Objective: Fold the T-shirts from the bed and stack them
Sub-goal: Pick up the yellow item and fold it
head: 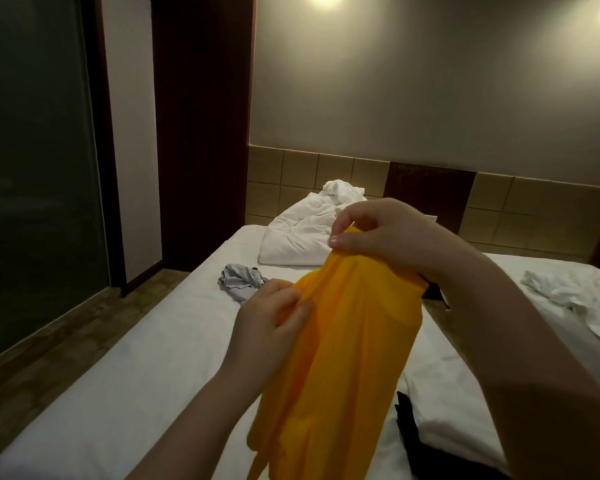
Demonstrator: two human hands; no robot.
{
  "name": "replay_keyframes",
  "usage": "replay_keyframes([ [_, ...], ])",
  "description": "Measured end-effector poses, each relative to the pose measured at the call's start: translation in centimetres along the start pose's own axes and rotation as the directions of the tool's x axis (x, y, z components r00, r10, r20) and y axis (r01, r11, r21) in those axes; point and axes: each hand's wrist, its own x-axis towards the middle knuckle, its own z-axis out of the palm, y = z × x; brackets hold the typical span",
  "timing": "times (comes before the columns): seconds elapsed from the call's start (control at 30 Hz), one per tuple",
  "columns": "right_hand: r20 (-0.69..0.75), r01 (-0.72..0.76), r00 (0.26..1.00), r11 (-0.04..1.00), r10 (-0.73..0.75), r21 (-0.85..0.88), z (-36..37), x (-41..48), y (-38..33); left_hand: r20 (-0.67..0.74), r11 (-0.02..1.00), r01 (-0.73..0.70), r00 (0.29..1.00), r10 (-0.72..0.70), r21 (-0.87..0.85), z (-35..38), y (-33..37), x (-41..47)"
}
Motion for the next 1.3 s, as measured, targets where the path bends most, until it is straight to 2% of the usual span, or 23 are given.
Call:
replay_keyframes([
  [0.1,0.055,0.007,0.998,0.999,-0.01,0.054,-0.5,-0.8,0.5,-0.054,0.999,-0.01,0.999,0.007,-0.045,-0.5,-0.5,0.0],
  [0.17,0.12,0.011,0.993,0.997,-0.019,0.07,-0.9,-1.6,1.2,-0.063,0.988,0.018,0.998,-0.028,-0.152,-1.1,-0.6,0.2],
  [0.23,0.181,-0.008,0.983,0.996,-0.008,0.087,-0.9,-2.6,2.1,-0.024,0.96,0.085,0.995,-0.095,-0.265,-2.0,-0.5,0.6],
  [0.3,0.188,-0.035,0.982,0.996,0.02,0.077,-0.4,-3.2,3.1,0.042,0.962,0.08,0.997,-0.071,-0.261,-2.5,-0.5,0.7],
  [0.37,0.104,-0.071,0.992,0.996,0.065,0.05,0.2,-3.5,4.0,0.1,0.982,0.017,0.995,0.003,-0.191,-2.6,-0.5,0.7],
  [0.47,-0.102,-0.11,0.988,0.993,0.114,0.048,1.6,-3.6,4.5,0.201,0.997,-0.078,0.977,0.074,0.011,-1.7,-0.8,0.6],
  [0.57,-0.304,-0.075,0.95,0.997,0.066,-0.016,3.4,-3.4,4.3,0.309,0.976,-0.14,0.947,0.084,0.164,-0.3,-1.8,0.1],
  [0.67,-0.41,-0.03,0.912,0.998,0.003,-0.06,5.1,-3.1,4.2,0.276,0.981,-0.141,0.956,0.1,0.133,1.0,-2.6,-0.9],
  [0.8,-0.551,-0.022,0.833,0.99,-0.059,-0.139,6.0,-2.8,4.9,0.136,0.996,-0.043,0.989,0.054,-0.079,1.7,-2.7,-1.5],
  [0.9,-0.562,-0.067,0.824,0.974,-0.068,-0.215,6.1,-2.7,5.3,0.072,0.977,-0.025,0.997,0.042,-0.213,1.9,-2.9,-1.6],
  [1.0,-0.514,-0.038,0.847,0.949,-0.136,-0.313,5.9,-2.5,5.7,0.067,0.965,0.045,0.997,-0.029,-0.256,2.7,-3.2,-2.0],
  [1.1,-0.439,0.002,0.884,0.941,-0.16,-0.338,5.2,-2.0,5.8,0.1,0.985,0.064,0.994,-0.048,-0.158,4.1,-4.1,-2.9],
  [1.2,-0.42,0.015,0.89,0.931,-0.179,-0.364,4.4,-1.2,5.6,0.129,0.995,0.069,0.99,-0.06,-0.066,5.2,-4.9,-3.5],
  [1.3,-0.384,0.006,0.909,0.925,-0.164,-0.381,4.0,-0.5,5.8,0.163,0.988,0.151,0.976,-0.146,-0.02,6.0,-5.3,-3.4],
])
